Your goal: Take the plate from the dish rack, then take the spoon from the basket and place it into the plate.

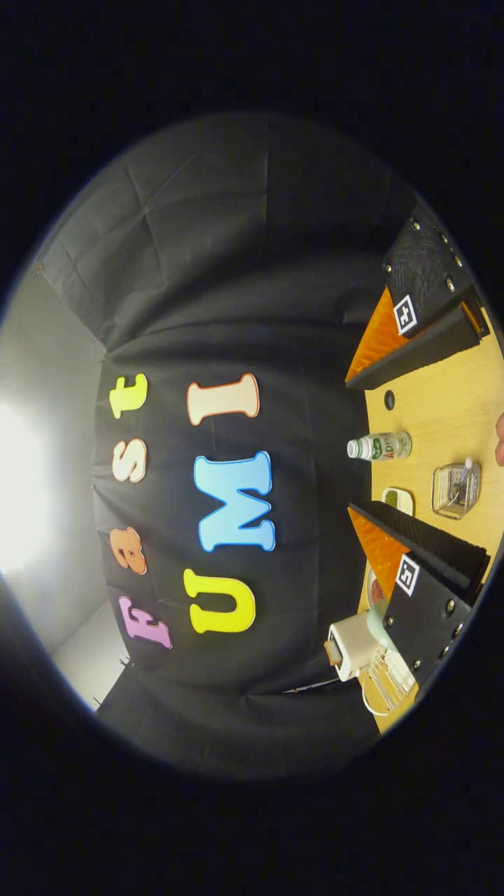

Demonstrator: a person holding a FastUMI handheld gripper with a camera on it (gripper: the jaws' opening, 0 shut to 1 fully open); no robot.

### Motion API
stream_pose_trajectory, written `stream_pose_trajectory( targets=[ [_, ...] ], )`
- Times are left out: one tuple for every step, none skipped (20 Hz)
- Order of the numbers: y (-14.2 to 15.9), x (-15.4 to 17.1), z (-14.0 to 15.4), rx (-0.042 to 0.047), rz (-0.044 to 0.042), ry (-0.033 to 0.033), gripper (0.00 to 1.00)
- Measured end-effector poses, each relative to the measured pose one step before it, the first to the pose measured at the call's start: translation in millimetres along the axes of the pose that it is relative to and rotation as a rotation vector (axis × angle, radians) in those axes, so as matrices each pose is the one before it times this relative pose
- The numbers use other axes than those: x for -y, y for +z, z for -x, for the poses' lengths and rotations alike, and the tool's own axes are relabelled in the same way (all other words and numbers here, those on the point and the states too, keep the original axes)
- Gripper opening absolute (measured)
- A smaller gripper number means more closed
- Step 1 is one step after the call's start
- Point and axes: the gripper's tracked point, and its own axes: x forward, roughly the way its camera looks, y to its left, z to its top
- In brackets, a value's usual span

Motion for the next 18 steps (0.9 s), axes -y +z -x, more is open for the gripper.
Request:
stream_pose_trajectory(
  targets=[
    [3.59,-13.15,-1.09,0.00003,-0.01307,0.01411,0.98],
    [-1.97,-11.68,-0.44,-0.00648,-0.01492,0.01072,0.98],
    [-0.99,-10.30,-1.46,-0.00752,-0.00996,0.00924,0.98],
    [-0.47,-8.96,-3.22,-0.01181,-0.00700,0.00540,0.98],
    [-1.97,-8.31,-3.47,-0.02204,-0.01157,0.00245,0.98],
    [-5.19,-11.66,-2.64,-0.02978,-0.01274,0.01398,0.98],
    [-2.51,-13.26,-4.56,-0.03746,-0.01247,0.02234,0.98],
    [-4.06,-11.25,-4.55,-0.03585,-0.00611,0.02209,0.99],
    [0.03,-9.23,-4.07,-0.01831,-0.00473,0.01507,0.99],
    [2.55,-7.59,-5.22,-0.00668,-0.00110,0.00711,0.99],
    [2.44,-7.61,-4.62,-0.00465,0.00362,0.00628,0.99],
    [-1.98,-8.94,-4.61,-0.01169,0.00926,0.00648,0.99],
    [-3.28,-7.81,-5.56,-0.02446,0.01212,-0.00299,0.99],
    [-8.52,-4.93,-4.53,-0.04323,0.01957,-0.01126,0.99],
    [-8.65,-6.13,-5.18,-0.05266,0.01127,-0.01404,0.99],
    [-9.03,-10.94,-4.71,-0.04430,0.00102,0.01252,0.99],
    [-2.98,-13.45,-5.55,-0.02830,-0.00714,0.01981,0.99],
    [-3.69,-8.01,-6.79,-0.02789,0.00413,0.00424,0.99]
  ],
)
